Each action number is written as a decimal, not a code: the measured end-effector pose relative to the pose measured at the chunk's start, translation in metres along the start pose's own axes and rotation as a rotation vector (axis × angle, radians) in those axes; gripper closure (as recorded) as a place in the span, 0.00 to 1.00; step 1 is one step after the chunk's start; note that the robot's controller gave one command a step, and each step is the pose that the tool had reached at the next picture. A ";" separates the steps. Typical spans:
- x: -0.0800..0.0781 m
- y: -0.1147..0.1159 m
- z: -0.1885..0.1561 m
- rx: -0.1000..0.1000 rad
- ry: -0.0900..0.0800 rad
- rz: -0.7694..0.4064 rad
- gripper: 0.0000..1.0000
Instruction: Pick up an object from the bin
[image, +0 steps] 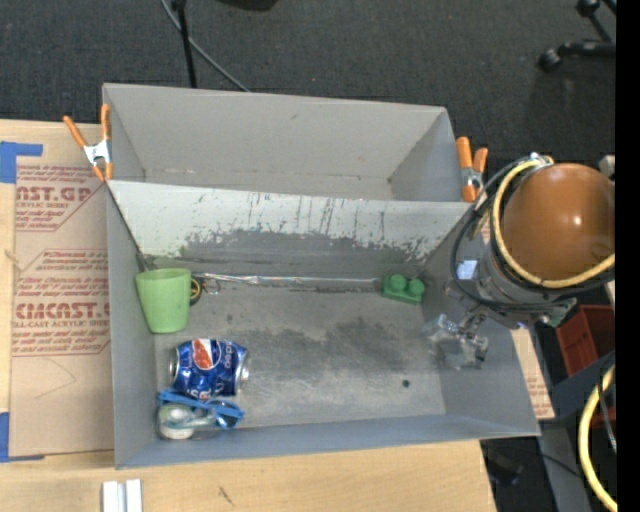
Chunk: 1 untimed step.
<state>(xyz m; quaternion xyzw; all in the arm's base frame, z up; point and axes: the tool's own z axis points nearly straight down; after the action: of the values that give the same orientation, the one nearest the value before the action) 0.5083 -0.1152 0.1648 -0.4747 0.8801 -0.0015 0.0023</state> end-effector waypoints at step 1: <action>0.008 -0.024 -0.023 -0.004 -0.001 -0.312 1.00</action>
Offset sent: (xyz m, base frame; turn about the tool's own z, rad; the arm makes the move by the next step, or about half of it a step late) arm 0.0146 -0.0208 0.0234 -0.3147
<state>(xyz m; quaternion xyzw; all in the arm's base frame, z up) 0.5237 -0.1353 0.1880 -0.6059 0.7955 -0.0001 0.0015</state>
